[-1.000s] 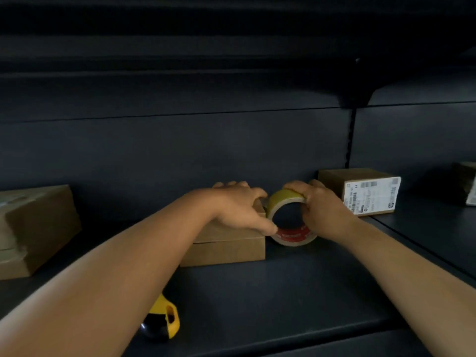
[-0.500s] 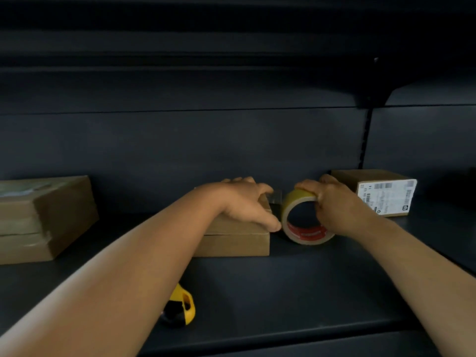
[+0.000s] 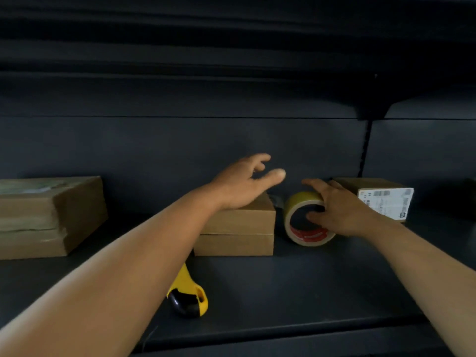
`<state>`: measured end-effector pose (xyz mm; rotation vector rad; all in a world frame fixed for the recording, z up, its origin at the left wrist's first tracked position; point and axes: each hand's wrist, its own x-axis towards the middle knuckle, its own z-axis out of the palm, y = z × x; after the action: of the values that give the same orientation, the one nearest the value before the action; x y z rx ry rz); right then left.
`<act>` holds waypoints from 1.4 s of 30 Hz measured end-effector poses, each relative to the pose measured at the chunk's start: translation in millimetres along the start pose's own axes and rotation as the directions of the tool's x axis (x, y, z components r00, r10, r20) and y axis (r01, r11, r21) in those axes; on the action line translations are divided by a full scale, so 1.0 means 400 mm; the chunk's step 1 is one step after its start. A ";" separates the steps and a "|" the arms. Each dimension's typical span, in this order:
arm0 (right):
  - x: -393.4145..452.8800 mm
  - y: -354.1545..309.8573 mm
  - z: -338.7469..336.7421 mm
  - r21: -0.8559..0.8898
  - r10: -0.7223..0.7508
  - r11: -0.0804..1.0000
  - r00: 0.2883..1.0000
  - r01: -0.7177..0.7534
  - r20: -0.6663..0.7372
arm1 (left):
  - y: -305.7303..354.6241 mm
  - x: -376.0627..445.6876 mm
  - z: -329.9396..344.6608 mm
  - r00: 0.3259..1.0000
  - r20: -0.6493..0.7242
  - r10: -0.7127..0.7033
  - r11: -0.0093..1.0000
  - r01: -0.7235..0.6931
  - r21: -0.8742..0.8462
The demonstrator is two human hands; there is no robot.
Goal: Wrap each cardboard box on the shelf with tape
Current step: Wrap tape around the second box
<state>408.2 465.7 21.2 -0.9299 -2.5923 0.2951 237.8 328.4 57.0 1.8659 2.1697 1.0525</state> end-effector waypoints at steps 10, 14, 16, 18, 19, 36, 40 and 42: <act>-0.133 -0.266 -0.063 -0.008 -0.275 0.961 0.956 0.277 0.102 | -0.007 -0.065 -0.111 0.994 -0.112 0.016 0.999 -0.010 0.047; -0.175 -0.414 0.023 0.123 -0.451 0.892 0.854 0.434 0.257 | -0.029 -0.083 -0.143 0.989 -0.146 -0.031 1.000 0.030 -0.007; -0.173 -0.464 0.085 0.098 -0.387 0.920 0.845 0.378 0.368 | -0.039 -0.094 -0.153 0.989 -0.143 -0.037 0.999 0.034 -0.021; -0.166 -0.503 0.140 -0.035 -0.299 0.937 0.851 0.347 0.432 | -0.048 -0.105 -0.159 0.991 -0.126 -0.034 0.999 0.033 -0.010; -0.163 -0.519 0.159 -0.086 -0.271 0.937 0.859 0.339 0.435 | -0.052 -0.110 -0.161 0.993 -0.114 -0.033 0.999 0.033 -0.003; -0.260 -0.292 -0.125 0.605 -0.184 0.796 0.962 0.025 0.203 | -0.043 0.020 -0.168 0.993 -0.121 0.004 0.997 -0.013 -0.080; -0.252 -0.206 -0.142 0.828 -0.050 0.561 0.997 -0.021 0.058 | -0.011 0.065 -0.118 1.000 0.025 -0.011 0.999 0.012 -0.032; -0.244 -0.180 -0.135 0.834 0.019 0.550 0.999 -0.050 0.047 | 0.006 0.083 -0.080 0.986 0.165 -0.001 0.999 -0.007 0.048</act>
<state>459.0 351.7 66.5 -0.5812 -2.0056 1.4239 215.9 344.3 94.3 1.9028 2.1172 0.8193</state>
